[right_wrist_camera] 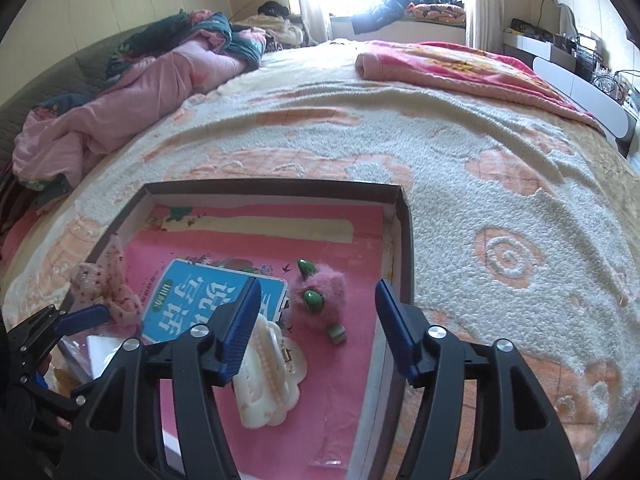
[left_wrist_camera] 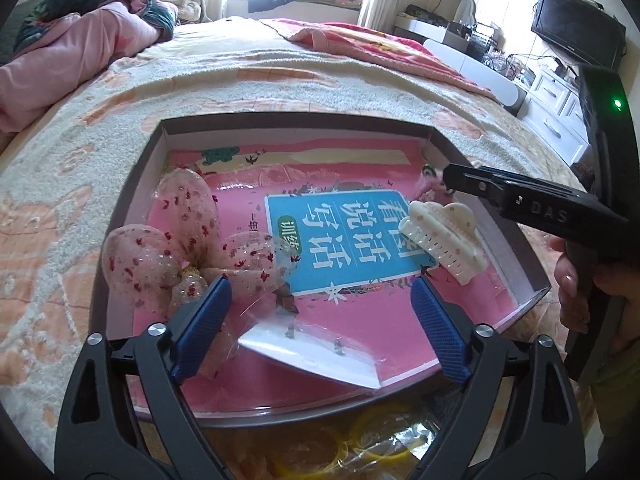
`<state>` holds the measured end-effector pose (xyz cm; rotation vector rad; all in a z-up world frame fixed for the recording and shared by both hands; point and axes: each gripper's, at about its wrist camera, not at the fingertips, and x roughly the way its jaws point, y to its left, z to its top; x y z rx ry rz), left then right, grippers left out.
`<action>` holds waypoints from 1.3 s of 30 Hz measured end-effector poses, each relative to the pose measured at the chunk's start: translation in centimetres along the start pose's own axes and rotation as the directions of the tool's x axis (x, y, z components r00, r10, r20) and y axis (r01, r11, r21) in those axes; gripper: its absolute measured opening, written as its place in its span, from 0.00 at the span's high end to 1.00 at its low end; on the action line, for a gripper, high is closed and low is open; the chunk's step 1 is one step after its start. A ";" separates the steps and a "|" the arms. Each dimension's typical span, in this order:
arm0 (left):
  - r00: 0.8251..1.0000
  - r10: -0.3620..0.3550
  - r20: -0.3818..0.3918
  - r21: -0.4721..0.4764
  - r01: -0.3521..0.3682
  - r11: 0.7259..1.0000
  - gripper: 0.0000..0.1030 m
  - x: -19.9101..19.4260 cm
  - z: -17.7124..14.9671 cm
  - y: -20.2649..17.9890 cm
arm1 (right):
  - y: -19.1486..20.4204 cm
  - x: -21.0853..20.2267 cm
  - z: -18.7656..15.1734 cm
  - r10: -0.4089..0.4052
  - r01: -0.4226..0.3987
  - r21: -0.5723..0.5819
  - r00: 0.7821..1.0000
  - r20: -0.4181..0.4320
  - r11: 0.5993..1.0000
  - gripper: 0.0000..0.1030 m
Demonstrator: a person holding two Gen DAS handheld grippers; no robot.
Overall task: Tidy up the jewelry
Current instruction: 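Carry the earring bag into the tray and release it while the right tool releases the pom-pom there, then withdraw both tools from the tray toward the items beside it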
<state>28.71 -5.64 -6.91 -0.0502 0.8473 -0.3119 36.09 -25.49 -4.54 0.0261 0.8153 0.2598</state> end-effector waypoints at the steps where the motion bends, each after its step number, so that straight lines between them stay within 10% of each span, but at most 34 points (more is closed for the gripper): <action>1: 1.000 0.000 0.004 -0.002 0.000 1.000 0.17 -0.2 0.0 0.1 | 0.0 -0.3 -0.1 0.000 0.000 0.002 1.000 0.007 1.000 0.40; 39: 0.987 0.039 0.157 -0.071 -0.028 0.997 0.11 -9.6 -3.1 0.2 | 1.3 -11.3 -6.1 0.063 -0.063 -0.002 0.990 0.123 0.998 0.25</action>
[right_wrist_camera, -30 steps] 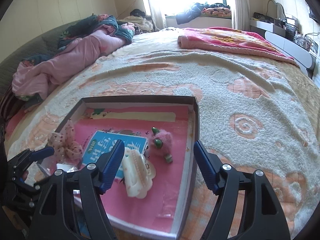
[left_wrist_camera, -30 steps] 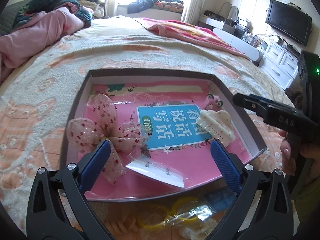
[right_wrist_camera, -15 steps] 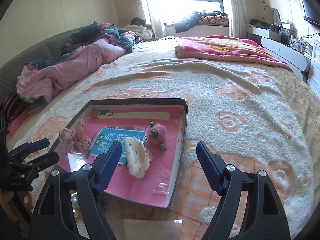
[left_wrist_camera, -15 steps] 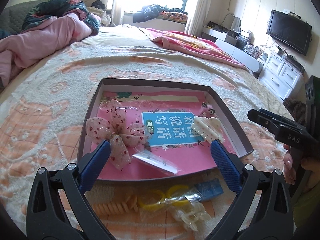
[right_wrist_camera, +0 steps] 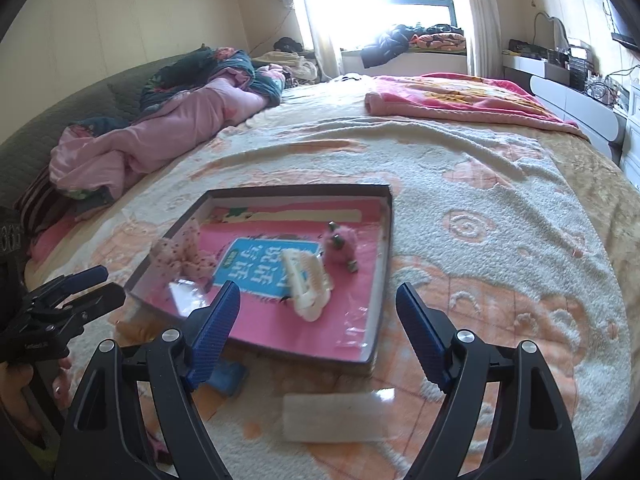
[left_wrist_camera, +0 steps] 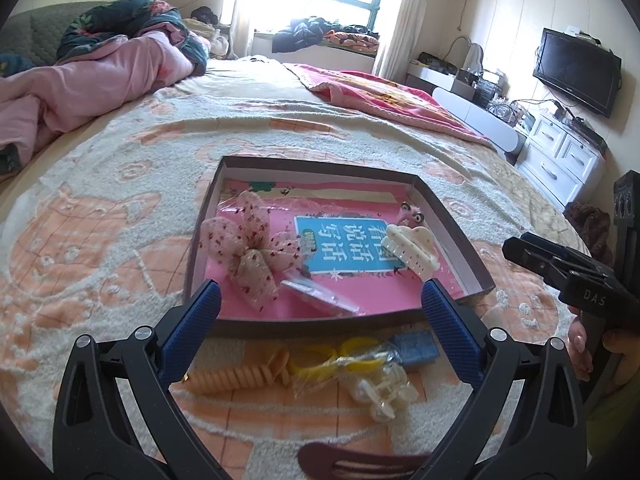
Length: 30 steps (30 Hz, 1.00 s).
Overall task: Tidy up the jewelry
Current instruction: 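Withdraw both tools from the tray toward the items beside it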
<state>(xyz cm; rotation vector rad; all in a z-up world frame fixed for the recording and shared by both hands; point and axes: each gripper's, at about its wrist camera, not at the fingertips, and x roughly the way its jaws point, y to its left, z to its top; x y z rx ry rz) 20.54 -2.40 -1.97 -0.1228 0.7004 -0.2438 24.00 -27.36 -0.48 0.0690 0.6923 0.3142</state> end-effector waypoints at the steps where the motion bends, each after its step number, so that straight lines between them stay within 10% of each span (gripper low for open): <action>1: 1.000 0.002 0.000 -0.004 -0.002 1.000 0.11 -0.2 -0.2 0.2 | 0.3 -0.1 -0.2 0.004 -0.004 -0.004 1.000 -0.002 1.000 0.25; 30: 0.992 0.121 -0.025 -0.062 -0.122 0.991 0.11 -2.9 -3.1 5.2 | 7.2 -0.6 -5.2 0.107 -0.116 -0.098 0.990 -0.097 0.988 0.24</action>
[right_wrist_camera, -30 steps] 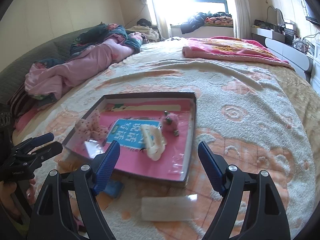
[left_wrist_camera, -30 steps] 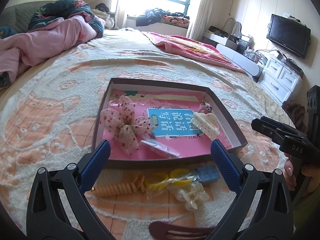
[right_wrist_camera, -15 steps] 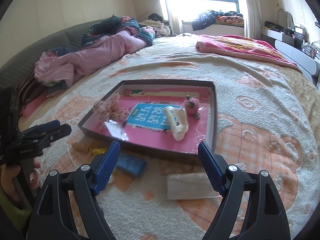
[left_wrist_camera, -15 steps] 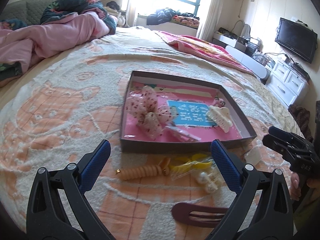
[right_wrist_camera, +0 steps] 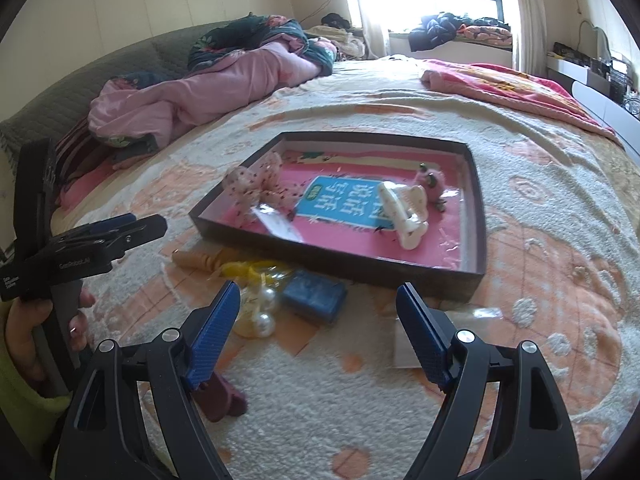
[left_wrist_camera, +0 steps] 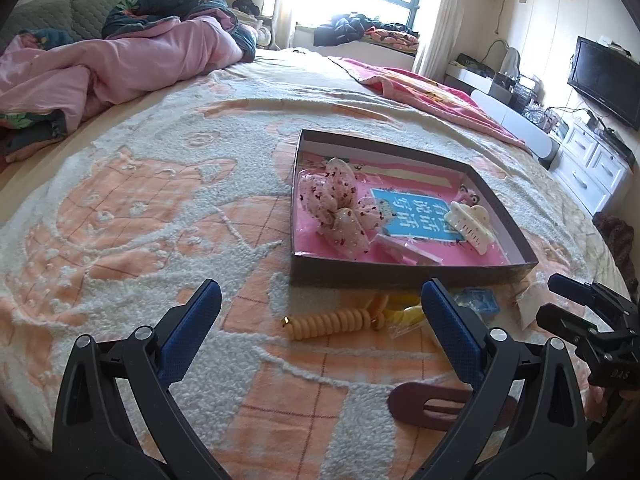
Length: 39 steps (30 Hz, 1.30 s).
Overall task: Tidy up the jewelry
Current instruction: 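Withdraw both tools from the tray toward the items beside it, then grasp the clear earring bag with the right tool while the left tool approaches the spiral tie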
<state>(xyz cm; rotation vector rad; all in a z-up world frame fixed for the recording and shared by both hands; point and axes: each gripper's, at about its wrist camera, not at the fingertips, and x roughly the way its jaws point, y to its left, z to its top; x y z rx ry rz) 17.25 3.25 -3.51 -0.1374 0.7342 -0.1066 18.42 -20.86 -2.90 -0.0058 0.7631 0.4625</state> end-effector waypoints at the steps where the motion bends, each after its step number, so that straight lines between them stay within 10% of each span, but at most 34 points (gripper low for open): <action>1: 1.000 0.004 -0.001 0.002 -0.004 1.000 0.11 0.0 -0.1 0.1 | 0.2 0.0 -0.1 0.005 -0.005 -0.003 1.000 -0.002 1.000 0.24; 12: 0.998 0.016 -0.058 0.034 -0.014 0.999 0.11 0.6 -1.0 0.2 | 3.0 1.2 -1.2 0.053 -0.056 -0.044 0.997 -0.056 0.997 0.25; 39: 0.977 -0.018 -0.213 0.011 0.021 1.000 0.12 6.0 -1.5 1.5 | 3.8 6.8 -1.2 0.075 -0.083 -0.035 0.979 -0.188 0.996 0.62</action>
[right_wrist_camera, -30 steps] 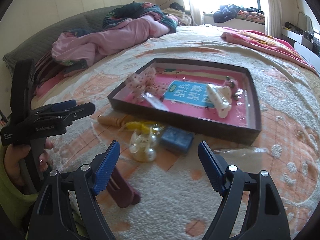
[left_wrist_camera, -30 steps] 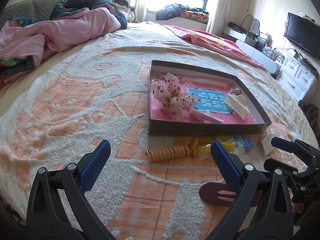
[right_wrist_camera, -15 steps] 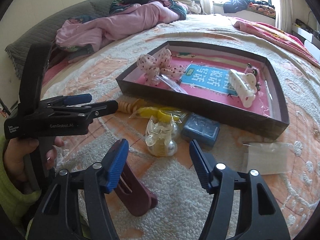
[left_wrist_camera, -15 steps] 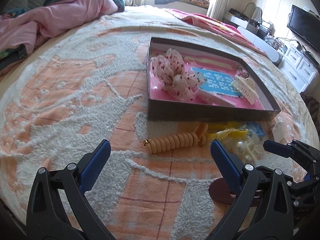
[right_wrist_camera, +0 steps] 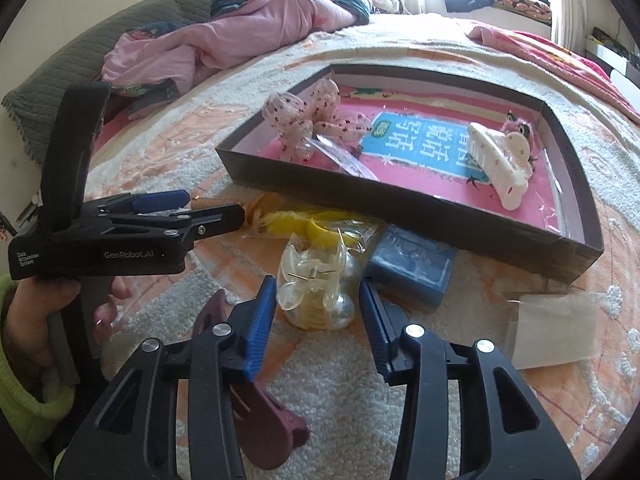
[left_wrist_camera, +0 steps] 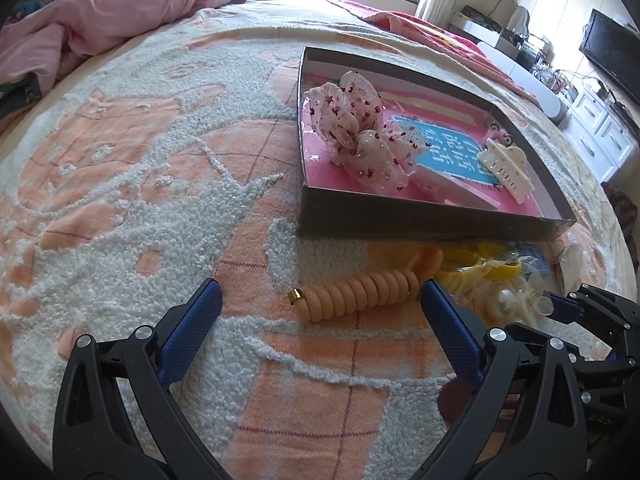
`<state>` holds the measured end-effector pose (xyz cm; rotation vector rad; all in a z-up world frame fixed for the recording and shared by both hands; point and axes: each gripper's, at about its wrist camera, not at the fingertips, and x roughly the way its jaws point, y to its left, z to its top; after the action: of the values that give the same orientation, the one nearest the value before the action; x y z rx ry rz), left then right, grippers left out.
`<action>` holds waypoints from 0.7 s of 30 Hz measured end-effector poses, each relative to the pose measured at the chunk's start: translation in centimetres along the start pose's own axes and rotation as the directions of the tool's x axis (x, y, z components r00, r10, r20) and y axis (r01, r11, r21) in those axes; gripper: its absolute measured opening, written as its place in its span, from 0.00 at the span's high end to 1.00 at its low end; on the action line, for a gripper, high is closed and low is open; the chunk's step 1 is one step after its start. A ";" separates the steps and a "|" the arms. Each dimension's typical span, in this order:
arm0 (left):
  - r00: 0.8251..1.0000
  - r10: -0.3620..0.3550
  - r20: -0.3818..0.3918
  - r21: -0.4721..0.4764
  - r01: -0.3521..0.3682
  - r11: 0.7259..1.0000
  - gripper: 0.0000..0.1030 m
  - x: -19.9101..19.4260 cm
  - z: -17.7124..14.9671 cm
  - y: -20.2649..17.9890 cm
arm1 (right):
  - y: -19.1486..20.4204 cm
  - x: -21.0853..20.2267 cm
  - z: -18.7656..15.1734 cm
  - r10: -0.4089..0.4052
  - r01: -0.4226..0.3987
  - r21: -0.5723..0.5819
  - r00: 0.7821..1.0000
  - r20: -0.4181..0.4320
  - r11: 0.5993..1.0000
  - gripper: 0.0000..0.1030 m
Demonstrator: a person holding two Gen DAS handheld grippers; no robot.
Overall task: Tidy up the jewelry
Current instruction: 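Grasp the clear earring bag with the right tool while the left tool approaches the spiral tie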
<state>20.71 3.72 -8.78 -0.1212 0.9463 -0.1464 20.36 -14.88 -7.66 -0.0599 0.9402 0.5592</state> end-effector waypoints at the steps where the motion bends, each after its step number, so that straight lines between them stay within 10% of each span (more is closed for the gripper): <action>1: 1.000 0.005 -0.004 0.013 -0.005 1.000 0.12 0.2 0.0 -0.2 | -0.1 0.2 0.0 -0.003 0.003 0.003 1.000 -0.003 1.000 0.63; 13: 0.999 0.028 0.024 0.082 -0.030 0.996 0.50 0.1 0.1 -1.2 | -0.2 0.1 -0.2 -0.014 0.013 0.043 1.000 0.026 0.999 0.67; 21: 0.999 -0.033 0.037 0.020 0.033 0.999 0.52 -0.6 0.1 -0.1 | -0.3 -1.1 -1.0 -0.017 0.016 0.043 0.999 0.040 0.999 0.68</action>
<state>20.43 3.73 -8.20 -0.1212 0.9061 -0.1834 19.31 -15.90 -7.45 -0.0178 0.9112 0.5230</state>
